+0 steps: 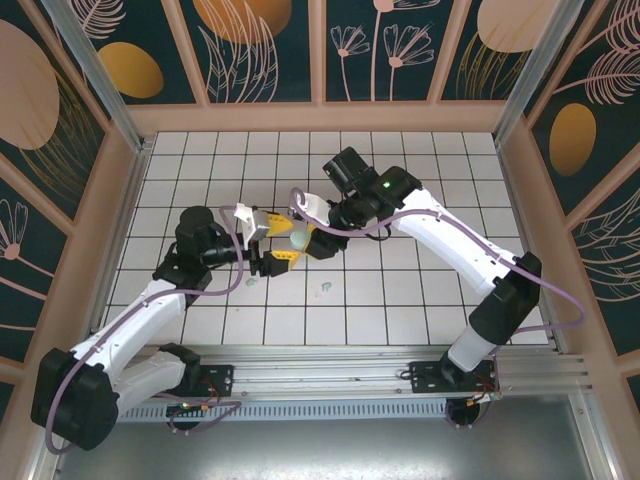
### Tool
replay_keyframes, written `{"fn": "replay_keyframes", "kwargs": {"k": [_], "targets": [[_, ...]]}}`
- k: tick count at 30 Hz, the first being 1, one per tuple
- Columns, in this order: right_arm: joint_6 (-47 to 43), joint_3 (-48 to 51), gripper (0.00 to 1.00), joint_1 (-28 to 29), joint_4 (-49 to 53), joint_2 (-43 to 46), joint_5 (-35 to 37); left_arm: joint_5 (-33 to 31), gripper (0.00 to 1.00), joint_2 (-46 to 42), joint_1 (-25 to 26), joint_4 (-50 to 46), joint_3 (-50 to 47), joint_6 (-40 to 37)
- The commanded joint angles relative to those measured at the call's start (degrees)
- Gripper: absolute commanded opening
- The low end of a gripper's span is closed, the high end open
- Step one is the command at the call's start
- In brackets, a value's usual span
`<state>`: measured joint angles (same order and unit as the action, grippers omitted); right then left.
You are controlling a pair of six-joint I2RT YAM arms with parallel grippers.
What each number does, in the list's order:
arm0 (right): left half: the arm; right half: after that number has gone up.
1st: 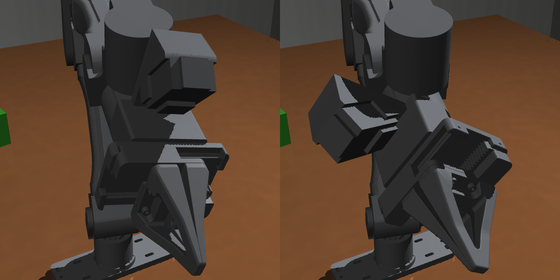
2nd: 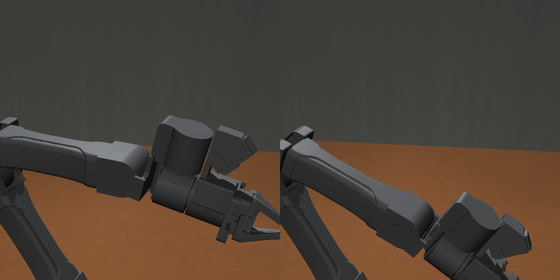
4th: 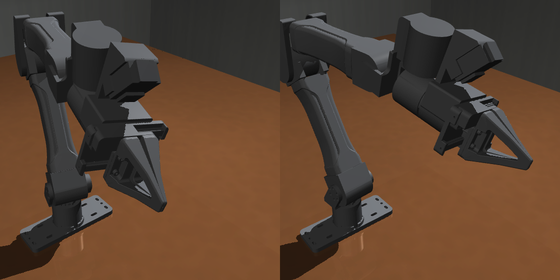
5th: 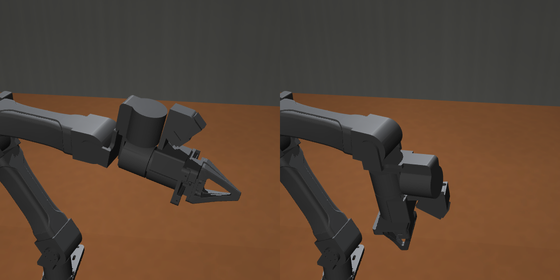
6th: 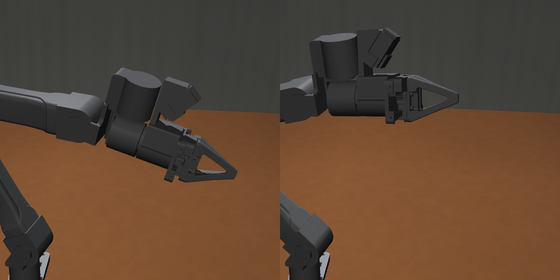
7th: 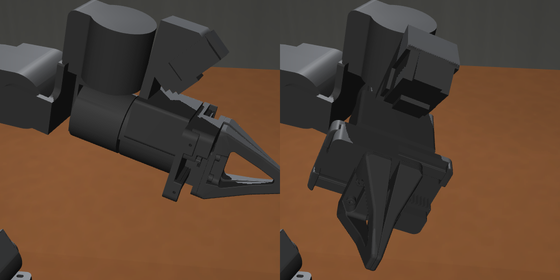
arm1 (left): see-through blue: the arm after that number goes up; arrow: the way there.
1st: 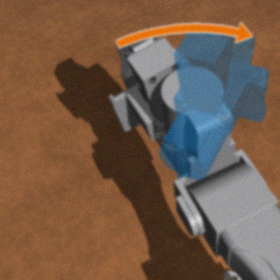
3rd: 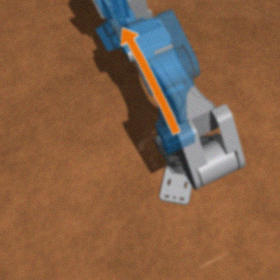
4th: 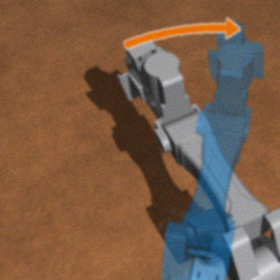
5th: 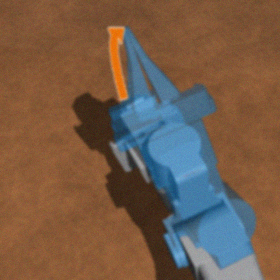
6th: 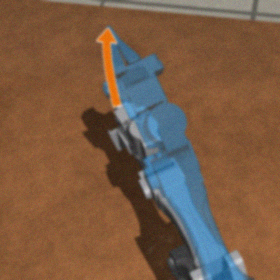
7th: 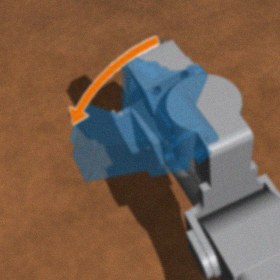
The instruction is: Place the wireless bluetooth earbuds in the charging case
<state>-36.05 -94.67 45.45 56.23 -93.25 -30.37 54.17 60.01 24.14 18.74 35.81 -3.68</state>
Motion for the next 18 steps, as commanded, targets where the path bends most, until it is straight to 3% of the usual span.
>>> {"fn": "replay_keyframes", "kwargs": {"k": [1,10,18], "targets": [[-0.2,-1.8,0.26,0.8,1.9,2.0,1.5,2.8,0.70,1.4,0.3,-2.9,2.2,-1.4],[-0.8,-1.3,0.25,1.0,1.0,3.4,1.8,3.5,0.70,2.7,0.3,-2.8,1.7,-1.1],[-1.0,-0.5,0.26,1.0,0.8,3.5,1.7,4.4,0.54,2.6,0.2,-2.8,2.1,-1.0]]}}
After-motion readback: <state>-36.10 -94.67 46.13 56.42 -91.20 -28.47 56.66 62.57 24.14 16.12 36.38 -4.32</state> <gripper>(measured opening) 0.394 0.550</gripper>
